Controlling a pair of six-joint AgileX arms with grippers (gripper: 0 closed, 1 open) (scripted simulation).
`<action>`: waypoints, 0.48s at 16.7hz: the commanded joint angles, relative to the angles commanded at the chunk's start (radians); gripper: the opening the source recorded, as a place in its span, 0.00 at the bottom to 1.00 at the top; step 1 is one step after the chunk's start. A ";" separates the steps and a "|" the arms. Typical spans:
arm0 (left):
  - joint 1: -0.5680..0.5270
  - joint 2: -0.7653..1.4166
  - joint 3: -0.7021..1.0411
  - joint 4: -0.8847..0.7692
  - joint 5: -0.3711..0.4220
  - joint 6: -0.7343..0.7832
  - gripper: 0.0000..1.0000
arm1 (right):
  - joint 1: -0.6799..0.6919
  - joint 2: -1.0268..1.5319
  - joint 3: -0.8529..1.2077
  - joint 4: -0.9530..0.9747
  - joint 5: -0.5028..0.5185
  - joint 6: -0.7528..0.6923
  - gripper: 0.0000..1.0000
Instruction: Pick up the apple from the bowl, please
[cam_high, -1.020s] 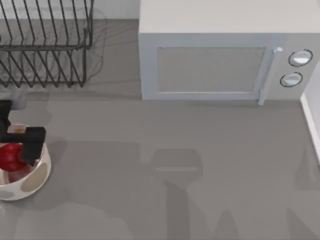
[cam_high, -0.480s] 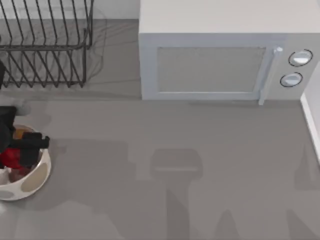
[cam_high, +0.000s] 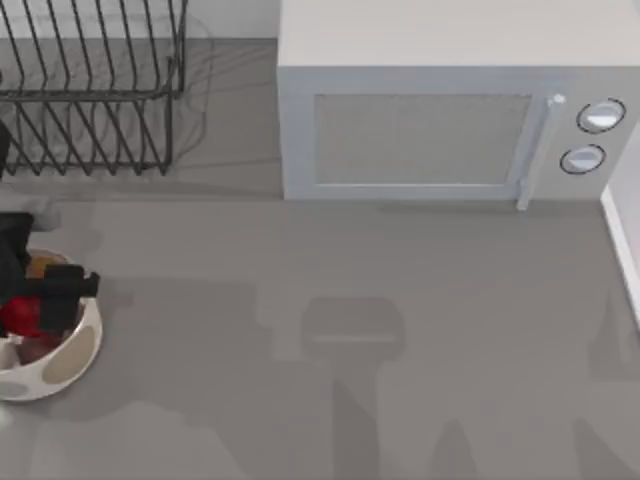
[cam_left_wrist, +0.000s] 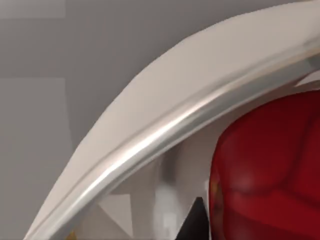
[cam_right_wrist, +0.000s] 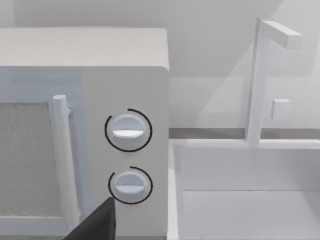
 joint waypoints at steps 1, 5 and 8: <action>0.000 0.000 0.000 0.000 0.000 0.000 0.25 | 0.000 0.000 0.000 0.000 0.000 0.000 1.00; 0.000 0.000 0.000 0.000 0.000 0.000 0.00 | 0.000 0.000 0.000 0.000 0.000 0.000 1.00; 0.000 0.000 0.000 0.000 0.000 0.000 0.00 | 0.000 0.000 0.000 0.000 0.000 0.000 1.00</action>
